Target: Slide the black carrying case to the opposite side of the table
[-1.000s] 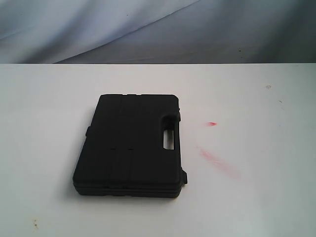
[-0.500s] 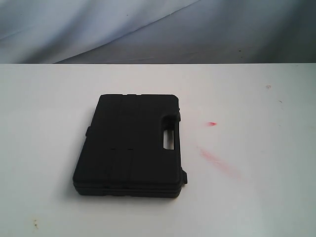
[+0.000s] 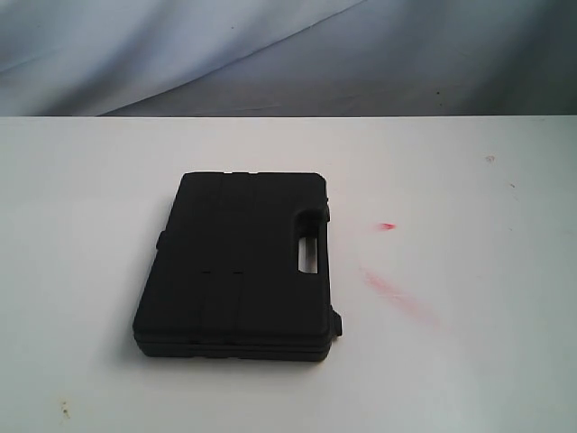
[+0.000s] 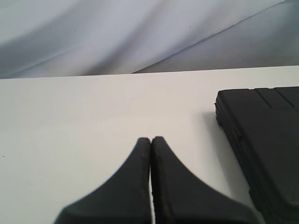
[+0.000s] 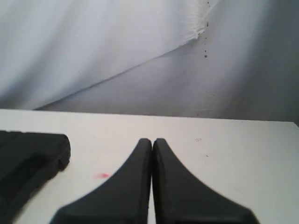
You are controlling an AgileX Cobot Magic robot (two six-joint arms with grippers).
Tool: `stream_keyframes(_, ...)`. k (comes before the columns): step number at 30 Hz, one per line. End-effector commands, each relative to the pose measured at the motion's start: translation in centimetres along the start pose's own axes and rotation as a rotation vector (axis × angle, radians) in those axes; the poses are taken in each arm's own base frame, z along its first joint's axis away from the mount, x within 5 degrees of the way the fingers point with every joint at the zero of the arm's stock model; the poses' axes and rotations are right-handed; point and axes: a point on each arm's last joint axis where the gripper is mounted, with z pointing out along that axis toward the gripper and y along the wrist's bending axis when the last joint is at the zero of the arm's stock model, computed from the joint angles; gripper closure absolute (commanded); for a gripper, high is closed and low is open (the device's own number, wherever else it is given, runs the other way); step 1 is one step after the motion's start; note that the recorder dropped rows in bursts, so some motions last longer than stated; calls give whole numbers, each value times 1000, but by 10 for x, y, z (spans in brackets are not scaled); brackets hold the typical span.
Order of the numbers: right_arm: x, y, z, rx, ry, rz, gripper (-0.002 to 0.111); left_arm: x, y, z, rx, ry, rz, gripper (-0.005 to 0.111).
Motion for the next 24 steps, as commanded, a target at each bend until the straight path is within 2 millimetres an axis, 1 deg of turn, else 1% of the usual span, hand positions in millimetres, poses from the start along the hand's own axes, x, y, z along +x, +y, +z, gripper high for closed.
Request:
stream_keyframes(1,-6,0,0,-5,-82,199,108,0,0,0,-4,-16,-2,107)
stream_keyframes(2,-7,0,0,-10,-82,259,108,0,0,0,-4,-16,-2,107)
stream_keyframes(3,-7,0,0,-11,-85,283,108,0,0,0,-4,-16,-2,107)
stream_keyframes(6,-20,-4,-3,10,-241,307,108,0,0,0,-4,-16,-2,107)
stream_keyframes(7,-23,-5,-3,14,-271,295,108,0,0,0,-4,-16,-2,107)
stream_keyframes(8,-27,-4,-4,15,-296,202,108,0,0,0,-4,-16,-2,107)
stream_keyframes(9,-39,-2,-7,8,-327,107,108,0,0,0,-4,-16,-2,107)
stream_keyframes(10,-49,-1,-10,6,-358,82,108,0,0,0,-4,-16,-2,107)
stream_keyframes(12,-77,0,-20,6,-450,35,108,0,0,0,-4,-16,-2,107)
stream_keyframes(15,-124,5,-44,39,-602,-255,108,0,0,0,-4,-16,-2,107)
stream_keyframes(16,-133,5,-49,45,-629,-276,108,0,0,0,-4,-16,-2,107)
stream_keyframes(17,-145,5,-58,52,-670,-275,108,0,0,0,-4,-16,-2,107)
stream_keyframes(19,-155,5,-64,61,-680,-274,108,0,0,0,-4,-16,-2,107)
stream_keyframes(21,-160,3,-68,81,-650,-289,108,0,0,0,-4,-16,-2,107)
stream_keyframes(24,-161,-1,-71,131,-536,-360,108,0,0,0,-4,-16,-2,107)
